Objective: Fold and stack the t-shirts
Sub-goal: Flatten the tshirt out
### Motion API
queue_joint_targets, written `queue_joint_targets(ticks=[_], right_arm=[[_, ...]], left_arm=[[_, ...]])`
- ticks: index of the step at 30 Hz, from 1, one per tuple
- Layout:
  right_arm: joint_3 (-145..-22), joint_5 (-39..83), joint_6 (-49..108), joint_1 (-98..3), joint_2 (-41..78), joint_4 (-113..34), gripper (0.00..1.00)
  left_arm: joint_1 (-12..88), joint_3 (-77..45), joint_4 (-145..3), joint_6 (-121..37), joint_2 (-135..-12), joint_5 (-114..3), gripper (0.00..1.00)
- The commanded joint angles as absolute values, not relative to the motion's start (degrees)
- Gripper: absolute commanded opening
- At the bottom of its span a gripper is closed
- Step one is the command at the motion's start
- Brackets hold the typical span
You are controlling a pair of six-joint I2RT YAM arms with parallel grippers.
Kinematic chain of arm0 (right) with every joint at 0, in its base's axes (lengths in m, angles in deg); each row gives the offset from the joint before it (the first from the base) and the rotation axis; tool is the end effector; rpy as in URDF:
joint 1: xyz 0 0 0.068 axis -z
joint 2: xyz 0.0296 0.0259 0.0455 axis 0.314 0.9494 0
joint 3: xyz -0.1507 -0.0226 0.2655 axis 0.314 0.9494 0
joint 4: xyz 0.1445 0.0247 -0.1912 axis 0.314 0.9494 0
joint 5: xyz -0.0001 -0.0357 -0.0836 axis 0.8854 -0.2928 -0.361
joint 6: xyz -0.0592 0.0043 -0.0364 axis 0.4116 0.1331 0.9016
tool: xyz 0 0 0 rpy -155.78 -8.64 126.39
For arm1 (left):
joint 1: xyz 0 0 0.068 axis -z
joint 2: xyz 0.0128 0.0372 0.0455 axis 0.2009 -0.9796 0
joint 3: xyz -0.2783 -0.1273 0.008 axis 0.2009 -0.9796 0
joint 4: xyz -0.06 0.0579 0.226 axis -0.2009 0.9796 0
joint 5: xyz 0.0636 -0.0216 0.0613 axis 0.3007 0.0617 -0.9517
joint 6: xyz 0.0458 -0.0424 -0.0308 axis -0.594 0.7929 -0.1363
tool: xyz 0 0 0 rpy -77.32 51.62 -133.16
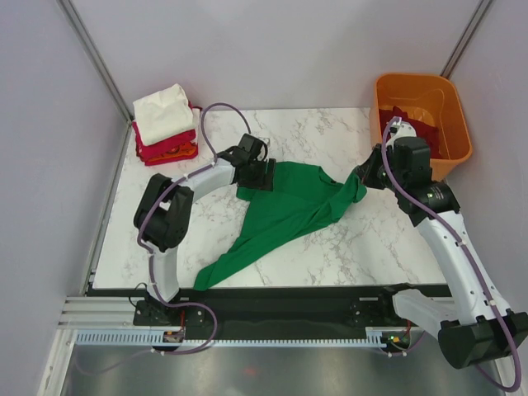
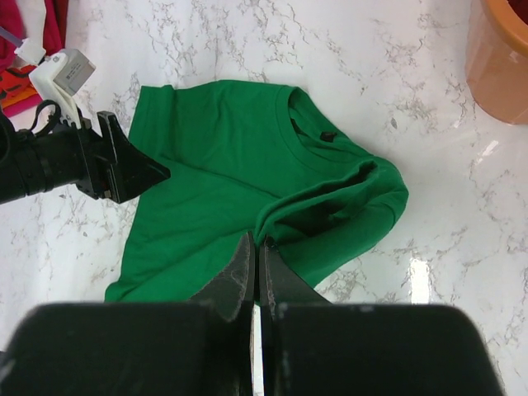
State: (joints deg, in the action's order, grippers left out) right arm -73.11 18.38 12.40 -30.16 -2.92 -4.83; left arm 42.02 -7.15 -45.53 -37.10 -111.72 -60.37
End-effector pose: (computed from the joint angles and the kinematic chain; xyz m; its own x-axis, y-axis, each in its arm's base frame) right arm 0.1951 0.0445 0.3854 -0.5558 0.2954 -0.7771 -0.0363 0.9252 0.3777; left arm 0.3713 -0.2219 0.2123 -0.8337 0.1568 -0.5295 0.3068 0.9288 -0.2081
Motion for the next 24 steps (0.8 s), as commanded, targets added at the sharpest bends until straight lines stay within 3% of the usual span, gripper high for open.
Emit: queue_joint_targets(ticks=[1, 10, 18, 21, 24], right_arm=[[-73.7, 17.5, 13.4, -30.4, -2.3, -5.2, 0.0], [-74.5, 18.6, 13.1, -30.3, -0.4, -5.6, 0.0], [-74.5, 18.9, 13.2, -30.4, -0.2, -5.6, 0.0], [-74.5, 18.9, 13.2, -30.4, -0.3, -5.6, 0.0], [-74.3, 18.9, 13.2, -30.4, -0.4, -5.6, 0.0]], left_arm=[[42.3, -3.9, -47.2, -39.0, -113.1, -62.1, 0.74], [43.3, -4.1, -47.1, -39.4, -115.6, -63.2, 0.67], [43.4, -4.1, -47.0, -39.1, -115.9, -63.5, 0.52], [43.4, -4.1, -47.0, -39.0, -115.9, -63.1, 0.38], [43.5, -4.3, -47.0, -38.8, -115.9, -62.8, 0.16]])
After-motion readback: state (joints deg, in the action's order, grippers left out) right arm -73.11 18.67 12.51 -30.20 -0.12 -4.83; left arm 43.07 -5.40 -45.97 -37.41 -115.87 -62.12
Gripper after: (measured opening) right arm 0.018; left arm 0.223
